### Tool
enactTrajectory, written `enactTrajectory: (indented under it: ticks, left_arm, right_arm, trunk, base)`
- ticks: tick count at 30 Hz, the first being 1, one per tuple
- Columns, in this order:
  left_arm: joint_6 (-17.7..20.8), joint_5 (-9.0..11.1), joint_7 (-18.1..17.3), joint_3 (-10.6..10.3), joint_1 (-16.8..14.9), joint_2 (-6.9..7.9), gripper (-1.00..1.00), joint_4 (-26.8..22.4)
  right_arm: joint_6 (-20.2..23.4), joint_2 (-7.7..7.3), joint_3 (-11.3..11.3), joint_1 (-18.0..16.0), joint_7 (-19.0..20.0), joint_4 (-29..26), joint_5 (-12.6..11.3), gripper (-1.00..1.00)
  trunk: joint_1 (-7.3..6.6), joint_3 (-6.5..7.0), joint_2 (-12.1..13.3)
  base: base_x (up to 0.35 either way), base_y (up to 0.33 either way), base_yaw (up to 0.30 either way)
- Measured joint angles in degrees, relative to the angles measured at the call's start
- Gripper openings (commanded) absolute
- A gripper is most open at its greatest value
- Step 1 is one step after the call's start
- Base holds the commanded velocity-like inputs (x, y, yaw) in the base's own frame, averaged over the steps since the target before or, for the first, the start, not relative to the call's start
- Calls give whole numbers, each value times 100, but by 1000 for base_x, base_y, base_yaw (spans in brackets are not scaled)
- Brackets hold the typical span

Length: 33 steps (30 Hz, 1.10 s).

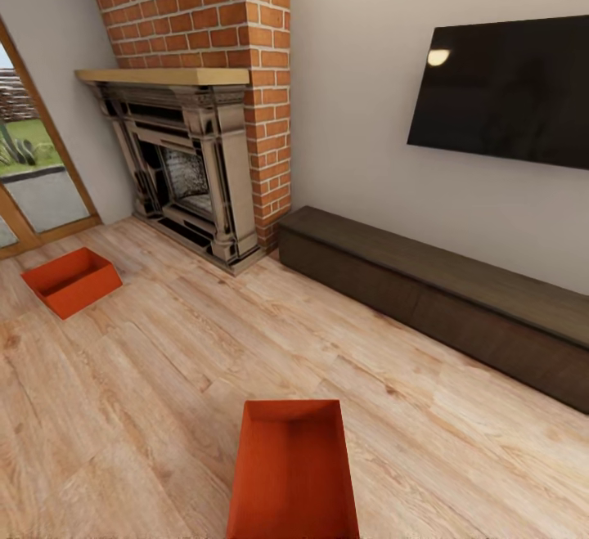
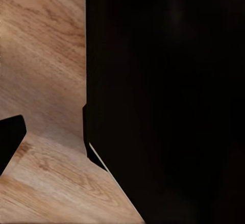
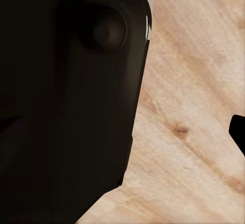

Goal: Move the two storage containers from the living room to the garage. In the garage, place one container on the floor and stack the other container on top of it (either order is fine).

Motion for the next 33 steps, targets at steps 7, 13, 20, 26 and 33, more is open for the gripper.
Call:
enactTrajectory:
  ticks: [7, 13, 20, 26, 33]
  left_arm:
    - [0, 28, 5, 34, 0, -2, 100, 0]
    - [0, 41, 1, 40, 0, -1, 100, 0]
    - [0, 39, 0, 29, 0, 1, 100, 0]
    - [0, 34, 0, 16, 0, -4, 100, 0]
    - [0, 34, 0, 15, 0, -2, 100, 0]
  right_arm:
    - [0, -3, 0, 0, 0, 0, -3, 100]
    - [0, -3, 0, 0, 0, 0, -2, 100]
    - [0, -3, 0, 0, 0, 0, -1, 100]
    - [0, -3, 0, 0, 0, 0, -2, 100]
    - [0, -3, 0, 0, 0, 0, -6, 100]
  trunk:
    - [0, -65, 0]
    - [0, -121, 0]
    - [0, -187, 0]
    - [0, -243, 0]
    - [0, -308, 0]
  base:
    - [0, 0, 0]
    - [0, 0, 0]
    - [0, 0, 0]
    - [0, 0, 0]
    - [0, 0, 0]
